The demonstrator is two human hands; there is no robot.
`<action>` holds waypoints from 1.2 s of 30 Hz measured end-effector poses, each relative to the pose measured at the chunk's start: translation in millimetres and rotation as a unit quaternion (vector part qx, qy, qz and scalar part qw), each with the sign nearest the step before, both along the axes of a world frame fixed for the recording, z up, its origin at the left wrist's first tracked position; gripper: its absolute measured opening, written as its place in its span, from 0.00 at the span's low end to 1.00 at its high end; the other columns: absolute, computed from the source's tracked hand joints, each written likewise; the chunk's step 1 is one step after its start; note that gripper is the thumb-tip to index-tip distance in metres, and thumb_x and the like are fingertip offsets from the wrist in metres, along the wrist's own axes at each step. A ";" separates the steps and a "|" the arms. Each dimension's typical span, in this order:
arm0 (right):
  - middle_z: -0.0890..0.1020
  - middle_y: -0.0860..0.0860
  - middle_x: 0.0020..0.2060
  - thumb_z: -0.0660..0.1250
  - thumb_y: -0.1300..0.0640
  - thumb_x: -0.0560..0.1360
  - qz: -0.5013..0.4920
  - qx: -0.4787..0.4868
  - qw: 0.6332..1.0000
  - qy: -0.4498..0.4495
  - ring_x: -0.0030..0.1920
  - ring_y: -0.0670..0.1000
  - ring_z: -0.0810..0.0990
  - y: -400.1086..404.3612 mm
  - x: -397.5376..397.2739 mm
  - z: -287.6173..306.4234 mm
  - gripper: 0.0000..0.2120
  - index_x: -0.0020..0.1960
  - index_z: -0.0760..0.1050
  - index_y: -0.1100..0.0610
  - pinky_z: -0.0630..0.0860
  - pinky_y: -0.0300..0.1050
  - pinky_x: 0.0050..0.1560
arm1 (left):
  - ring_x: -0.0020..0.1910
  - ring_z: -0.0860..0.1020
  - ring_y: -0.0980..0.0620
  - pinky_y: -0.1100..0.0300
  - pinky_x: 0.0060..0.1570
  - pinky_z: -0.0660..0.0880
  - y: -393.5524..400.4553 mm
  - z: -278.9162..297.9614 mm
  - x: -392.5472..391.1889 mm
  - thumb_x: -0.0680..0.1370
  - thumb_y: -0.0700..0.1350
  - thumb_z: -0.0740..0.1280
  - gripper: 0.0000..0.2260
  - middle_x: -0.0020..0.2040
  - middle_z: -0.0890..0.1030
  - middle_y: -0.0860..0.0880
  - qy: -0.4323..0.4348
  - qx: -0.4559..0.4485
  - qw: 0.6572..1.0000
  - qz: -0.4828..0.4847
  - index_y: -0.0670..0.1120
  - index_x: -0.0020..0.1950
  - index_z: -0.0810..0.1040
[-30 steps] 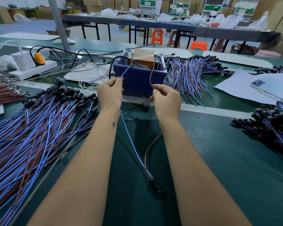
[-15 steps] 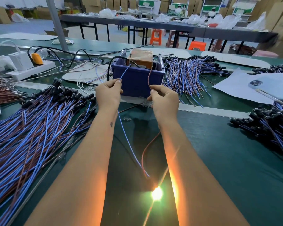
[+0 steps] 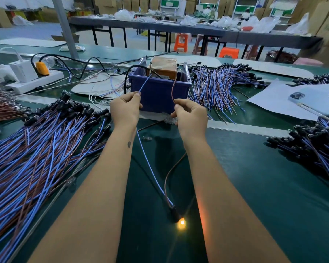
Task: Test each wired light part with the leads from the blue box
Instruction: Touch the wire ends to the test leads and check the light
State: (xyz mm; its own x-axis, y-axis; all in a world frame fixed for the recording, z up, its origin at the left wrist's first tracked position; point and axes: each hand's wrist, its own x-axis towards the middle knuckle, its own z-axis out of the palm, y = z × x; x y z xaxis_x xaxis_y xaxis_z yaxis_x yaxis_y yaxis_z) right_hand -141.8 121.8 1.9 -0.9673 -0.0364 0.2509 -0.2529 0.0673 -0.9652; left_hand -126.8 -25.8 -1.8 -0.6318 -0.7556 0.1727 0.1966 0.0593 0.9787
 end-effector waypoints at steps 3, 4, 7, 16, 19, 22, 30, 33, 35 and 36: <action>0.82 0.51 0.33 0.64 0.64 0.77 -0.002 0.001 1.000 -0.001 0.31 0.44 0.76 -0.4 -0.3 0.0 0.10 0.53 0.82 0.57 0.75 0.42 0.40 | 0.25 0.69 0.57 0.63 0.32 0.67 0.1 0.4 0.0 0.78 0.42 0.68 0.06 0.26 0.74 0.53 0.002 0.004 1.000 0.000 0.47 0.43 0.82; 0.82 0.51 0.33 0.64 0.64 0.77 -0.003 0.003 1.000 0.001 0.31 0.44 0.76 -0.5 -0.5 0.2 0.10 0.53 0.82 0.57 0.76 0.43 0.40 | 0.25 0.69 0.57 0.63 0.32 0.67 0.1 0.6 0.0 0.78 0.42 0.68 0.06 0.26 0.74 0.53 0.001 0.005 1.000 0.000 0.47 0.42 0.82; 0.82 0.49 0.31 0.64 0.63 0.77 -0.006 0.008 1.000 0.006 0.31 0.44 0.76 -0.9 -0.9 -0.2 0.10 0.53 0.82 0.56 0.77 0.44 0.41 | 0.25 0.69 0.57 0.63 0.32 0.66 -0.2 0.9 0.0 0.77 0.42 0.68 0.06 0.25 0.74 0.54 -0.001 0.003 1.000 0.001 0.48 0.42 0.82; 0.83 0.51 0.33 0.64 0.63 0.77 -0.031 0.001 0.999 0.024 0.34 0.47 0.78 -2.1 3.8 0.1 0.09 0.51 0.81 0.55 0.77 0.44 0.43 | 0.24 0.68 0.57 0.64 0.31 0.65 5.1 3.7 3.8 0.78 0.41 0.67 0.06 0.22 0.72 0.57 0.004 0.008 1.000 -0.017 0.46 0.44 0.82; 0.83 0.56 0.37 0.64 0.65 0.76 -0.029 -0.044 0.997 0.064 0.34 0.47 0.80 -6.7 12.3 4.2 0.06 0.47 0.75 0.55 0.76 0.41 0.39 | 0.23 0.67 0.60 0.67 0.27 0.65 16.8 5.4 7.8 0.80 0.41 0.64 0.08 0.25 0.73 0.55 0.014 0.019 0.995 -0.098 0.47 0.45 0.82; 0.80 0.57 0.36 0.65 0.66 0.76 0.014 -0.066 0.995 0.076 0.34 0.50 0.79 -13.8 17.9 5.9 0.10 0.42 0.71 0.54 0.76 0.46 0.37 | 0.24 0.67 0.58 0.68 0.24 0.65 34.4 6.2 10.4 0.81 0.42 0.63 0.09 0.28 0.73 0.52 0.033 0.048 0.979 -0.196 0.45 0.46 0.83; 0.82 0.57 0.37 0.66 0.68 0.76 0.107 -0.044 0.991 0.061 0.33 0.47 0.80 -6.5 21.0 2.2 0.06 0.44 0.74 0.59 0.75 0.35 0.30 | 0.32 0.72 0.53 0.62 0.29 0.69 44.3 4.2 21.8 0.82 0.45 0.61 0.11 0.37 0.76 0.44 0.010 0.069 0.964 -0.255 0.45 0.46 0.82; 0.82 0.55 0.38 0.63 0.67 0.78 0.156 -0.057 0.986 0.028 0.31 0.44 0.77 -2.5 27.8 -1.8 0.07 0.47 0.78 0.57 0.75 0.36 0.31 | 0.33 0.73 0.51 0.56 0.35 0.73 43.5 7.3 26.8 0.82 0.41 0.59 0.10 0.35 0.78 0.46 0.022 0.084 0.970 -0.227 0.43 0.46 0.79; 0.83 0.53 0.40 0.60 0.68 0.79 0.178 -0.068 0.982 -0.003 0.32 0.44 0.78 4.1 34.3 -5.8 0.12 0.52 0.79 0.55 0.75 0.37 0.32 | 0.37 0.76 0.52 0.55 0.43 0.75 42.1 14.4 29.1 0.83 0.40 0.57 0.11 0.37 0.78 0.48 0.051 0.102 0.976 -0.184 0.45 0.45 0.77; 0.83 0.53 0.40 0.58 0.70 0.79 0.184 -0.051 0.982 -0.006 0.33 0.44 0.78 8.1 36.9 -7.9 0.15 0.56 0.78 0.55 0.76 0.38 0.33 | 0.37 0.76 0.54 0.58 0.44 0.76 40.7 19.4 30.0 0.84 0.39 0.55 0.11 0.38 0.79 0.49 0.077 0.125 0.975 -0.168 0.45 0.45 0.75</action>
